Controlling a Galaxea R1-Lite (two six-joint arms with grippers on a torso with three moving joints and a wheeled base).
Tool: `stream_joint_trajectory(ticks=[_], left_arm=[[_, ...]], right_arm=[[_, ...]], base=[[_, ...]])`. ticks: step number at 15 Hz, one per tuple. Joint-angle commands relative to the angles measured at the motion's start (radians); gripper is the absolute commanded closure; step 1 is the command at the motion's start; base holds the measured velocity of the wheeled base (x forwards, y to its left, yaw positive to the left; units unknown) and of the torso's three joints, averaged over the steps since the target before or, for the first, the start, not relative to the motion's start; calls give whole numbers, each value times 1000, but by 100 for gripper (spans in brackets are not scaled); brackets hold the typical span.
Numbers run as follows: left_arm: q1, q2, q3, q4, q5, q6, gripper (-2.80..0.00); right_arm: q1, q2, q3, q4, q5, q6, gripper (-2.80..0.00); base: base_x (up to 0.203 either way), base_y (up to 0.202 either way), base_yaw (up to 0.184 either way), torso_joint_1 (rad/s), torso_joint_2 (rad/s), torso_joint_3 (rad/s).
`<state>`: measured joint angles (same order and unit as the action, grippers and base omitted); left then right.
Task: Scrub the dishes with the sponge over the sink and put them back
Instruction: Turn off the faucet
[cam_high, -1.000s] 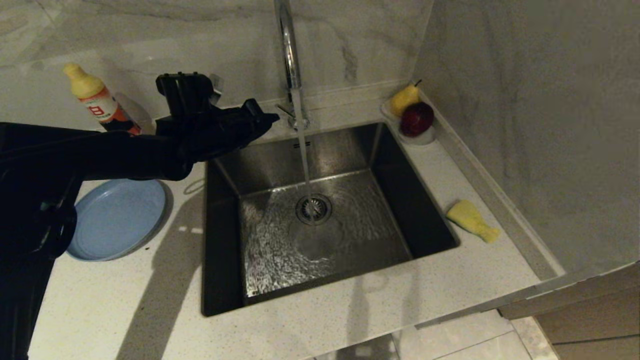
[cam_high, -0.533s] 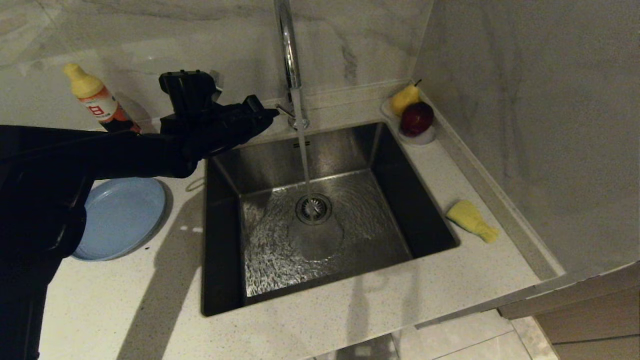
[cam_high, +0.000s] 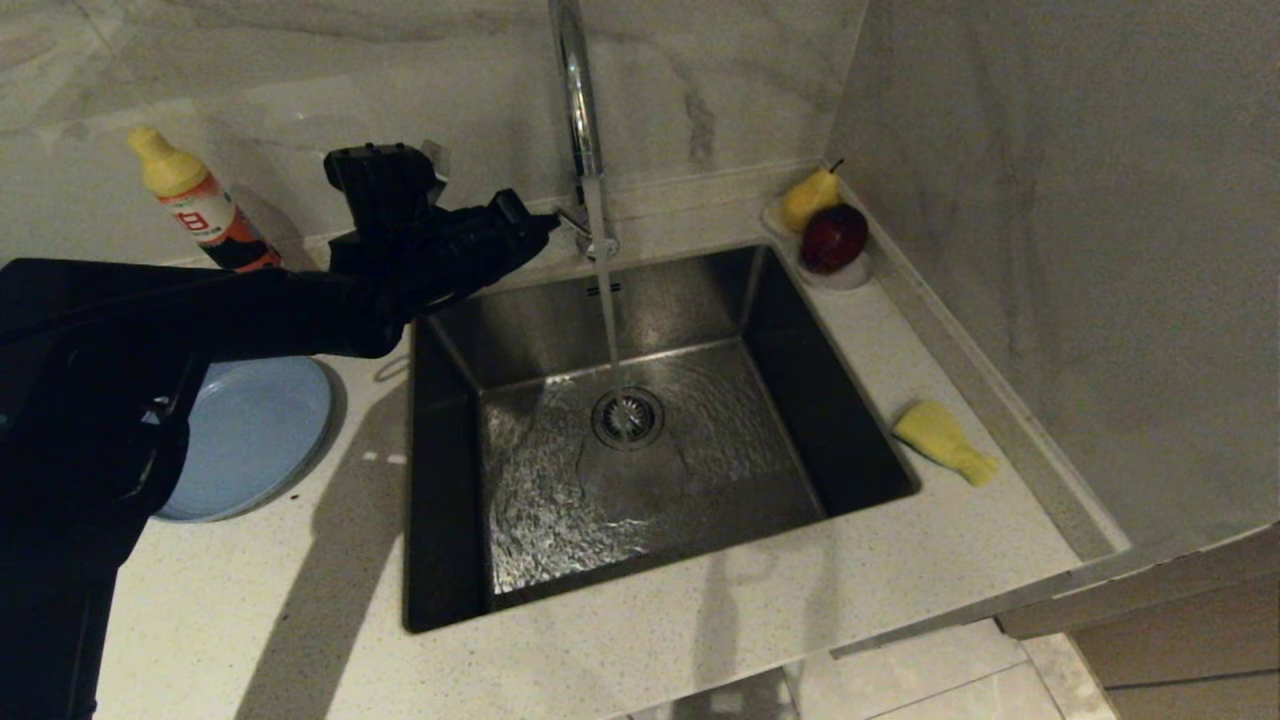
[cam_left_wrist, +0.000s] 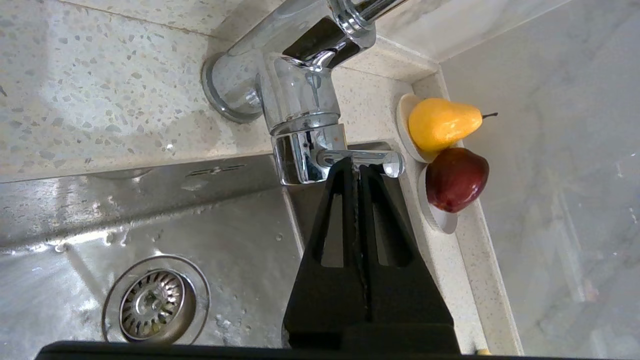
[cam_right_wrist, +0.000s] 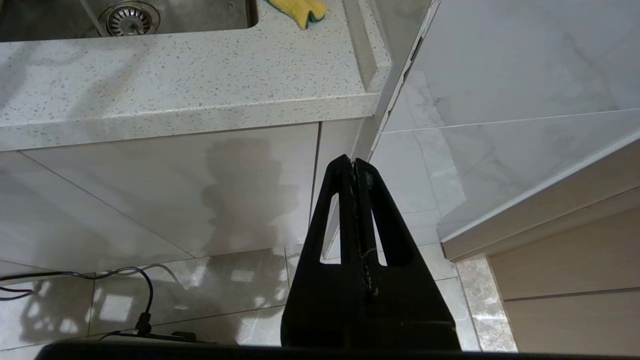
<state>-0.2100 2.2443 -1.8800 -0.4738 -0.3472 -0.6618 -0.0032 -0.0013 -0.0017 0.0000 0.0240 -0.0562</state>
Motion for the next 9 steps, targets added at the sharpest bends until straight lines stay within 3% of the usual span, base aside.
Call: stream_joint_trajectory(ticks=[1,9], left_arm=[[0,5,-1,-13,-3,-5,0],[1,-46,97,-5,-2,-1,0]], right_arm=[[-1,1,0,0,1,-1,0],[0,1,0,0,1,-1,0]], base=[[0,0,0,0,0,0],[0,0,0,0,0,0]])
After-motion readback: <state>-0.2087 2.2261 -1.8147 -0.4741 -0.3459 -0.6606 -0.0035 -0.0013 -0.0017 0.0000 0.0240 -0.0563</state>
